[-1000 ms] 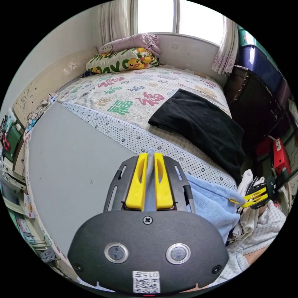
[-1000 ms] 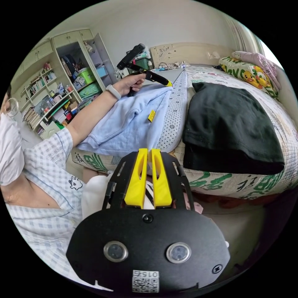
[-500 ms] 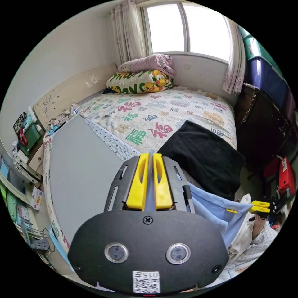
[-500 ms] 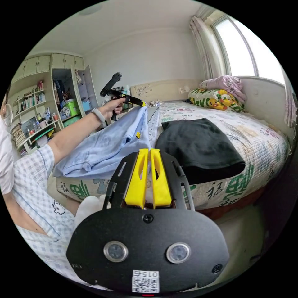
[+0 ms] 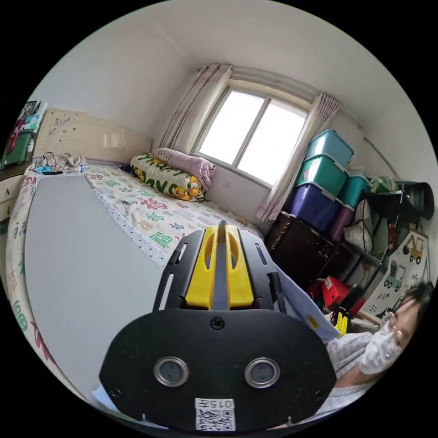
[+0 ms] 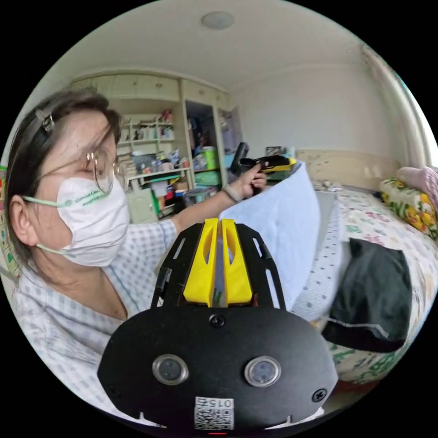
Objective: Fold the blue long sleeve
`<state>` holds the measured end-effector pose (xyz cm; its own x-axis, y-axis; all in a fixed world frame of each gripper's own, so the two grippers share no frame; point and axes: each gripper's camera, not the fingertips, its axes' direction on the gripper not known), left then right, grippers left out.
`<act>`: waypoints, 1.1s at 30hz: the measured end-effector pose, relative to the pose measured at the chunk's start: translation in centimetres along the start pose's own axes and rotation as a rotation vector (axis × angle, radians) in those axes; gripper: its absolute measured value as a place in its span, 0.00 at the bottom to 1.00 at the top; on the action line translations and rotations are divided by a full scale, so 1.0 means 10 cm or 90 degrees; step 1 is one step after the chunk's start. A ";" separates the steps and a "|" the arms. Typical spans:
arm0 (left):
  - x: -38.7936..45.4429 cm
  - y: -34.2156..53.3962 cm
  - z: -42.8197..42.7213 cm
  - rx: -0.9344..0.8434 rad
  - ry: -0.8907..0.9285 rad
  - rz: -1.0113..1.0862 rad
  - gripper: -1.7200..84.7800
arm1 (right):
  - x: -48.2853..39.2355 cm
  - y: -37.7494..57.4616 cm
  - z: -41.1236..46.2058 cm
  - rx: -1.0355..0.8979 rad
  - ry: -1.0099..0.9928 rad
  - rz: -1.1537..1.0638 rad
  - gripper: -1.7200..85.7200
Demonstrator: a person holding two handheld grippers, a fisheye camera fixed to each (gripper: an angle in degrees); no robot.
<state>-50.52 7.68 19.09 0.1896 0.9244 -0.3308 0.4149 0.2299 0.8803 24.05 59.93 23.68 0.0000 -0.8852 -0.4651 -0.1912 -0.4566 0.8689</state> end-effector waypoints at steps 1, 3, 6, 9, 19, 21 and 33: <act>-0.02 0.10 -0.17 0.007 -0.008 0.010 0.03 | -0.03 -0.03 0.20 -0.024 -0.027 -0.010 0.02; -0.15 0.53 -0.74 0.003 -0.038 0.014 0.03 | -0.14 -0.11 1.04 -0.129 -0.107 -0.024 0.02; -0.42 1.11 -1.24 0.003 -0.068 -0.043 0.03 | -0.25 -0.06 1.90 -0.229 -0.125 -0.061 0.02; -0.50 1.74 -1.58 0.035 -0.155 -0.079 0.03 | -0.15 0.12 2.42 -0.283 -0.148 -0.034 0.02; 1.31 1.70 -1.12 -0.033 -0.364 0.076 0.11 | 0.25 0.33 2.89 -0.296 -0.171 0.030 0.02; 2.11 1.72 -0.39 -0.153 -0.660 0.231 0.13 | 0.30 0.35 2.98 -0.297 -0.162 0.025 0.02; 3.47 2.57 1.37 -0.091 -1.073 0.646 0.17 | 0.67 0.45 3.25 -0.289 -0.189 0.063 0.02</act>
<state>-21.08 41.47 25.55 0.8131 -0.4493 0.3701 -0.4177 -0.0078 0.9085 -8.72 54.85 18.99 -0.2854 -0.8931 -0.3478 0.2665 -0.4226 0.8663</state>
